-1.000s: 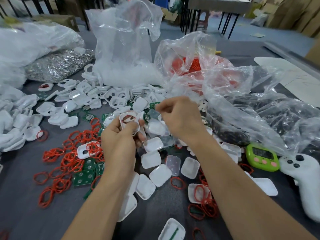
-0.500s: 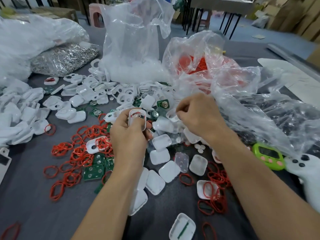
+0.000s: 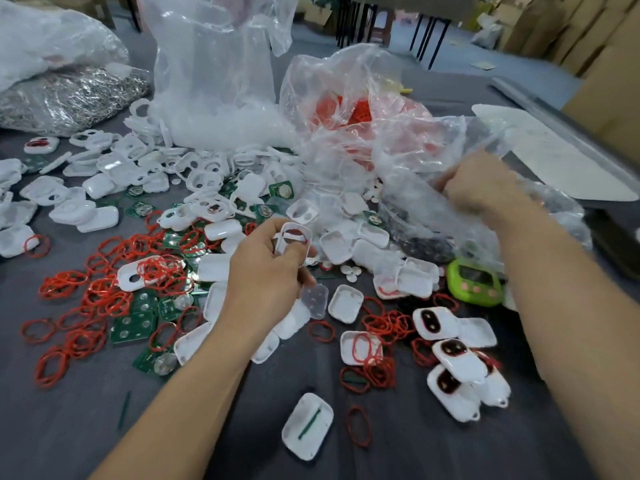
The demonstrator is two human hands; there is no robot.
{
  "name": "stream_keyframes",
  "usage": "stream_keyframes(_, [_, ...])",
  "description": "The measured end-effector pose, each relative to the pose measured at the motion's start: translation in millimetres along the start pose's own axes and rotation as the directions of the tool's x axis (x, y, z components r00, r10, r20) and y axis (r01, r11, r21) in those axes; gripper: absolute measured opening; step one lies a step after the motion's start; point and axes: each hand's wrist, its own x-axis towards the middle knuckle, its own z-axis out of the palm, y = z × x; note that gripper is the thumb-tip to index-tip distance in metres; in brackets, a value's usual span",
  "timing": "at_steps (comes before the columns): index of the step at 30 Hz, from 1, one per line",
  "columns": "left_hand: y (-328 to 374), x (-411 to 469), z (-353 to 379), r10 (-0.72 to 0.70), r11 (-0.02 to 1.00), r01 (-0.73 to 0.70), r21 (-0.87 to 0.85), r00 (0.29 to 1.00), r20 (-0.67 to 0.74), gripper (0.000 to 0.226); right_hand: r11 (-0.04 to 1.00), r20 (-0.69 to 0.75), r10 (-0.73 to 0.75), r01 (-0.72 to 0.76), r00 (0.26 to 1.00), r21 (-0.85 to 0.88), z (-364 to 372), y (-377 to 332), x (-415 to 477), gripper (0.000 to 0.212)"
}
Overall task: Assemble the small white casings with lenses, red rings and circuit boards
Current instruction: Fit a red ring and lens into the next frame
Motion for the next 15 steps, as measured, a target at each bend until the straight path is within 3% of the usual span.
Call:
stream_keyframes(2, [-1.5, -0.2, 3.0, -0.009, 1.000, 0.009, 0.018, 1.000, -0.004, 0.029, 0.991, 0.208, -0.103, 0.117, 0.973, -0.058, 11.6, -2.2, 4.6, 0.038])
stream_keyframes(3, [-2.3, 0.0, 3.4, -0.012, 1.000, 0.012, 0.024, 1.000, -0.006, 0.030, 0.985, 0.246, -0.142, 0.161, 0.959, -0.060, 18.6, -0.4, 9.5, 0.039])
stream_keyframes(10, [-9.4, 1.9, 3.1, -0.042, 0.998, 0.043, 0.035, 0.999, -0.013, 0.021, 0.977, 0.222, -0.116, 0.151, 0.968, -0.151, 38.3, 13.6, 33.6, 0.022])
stream_keyframes(13, [-9.7, 2.8, 3.8, -0.045, 0.999, 0.045, 0.027, 0.999, -0.009, 0.022, 0.972, 0.183, -0.180, 0.203, 0.967, -0.120, 35.6, 21.1, 33.9, 0.032])
stream_keyframes(15, [-9.8, 3.2, 3.9, -0.048, 0.999, 0.048, 0.025, 0.999, -0.007, 0.024, 0.959, 0.244, -0.192, 0.235, 0.951, -0.159, 33.3, 24.5, 33.1, 0.039])
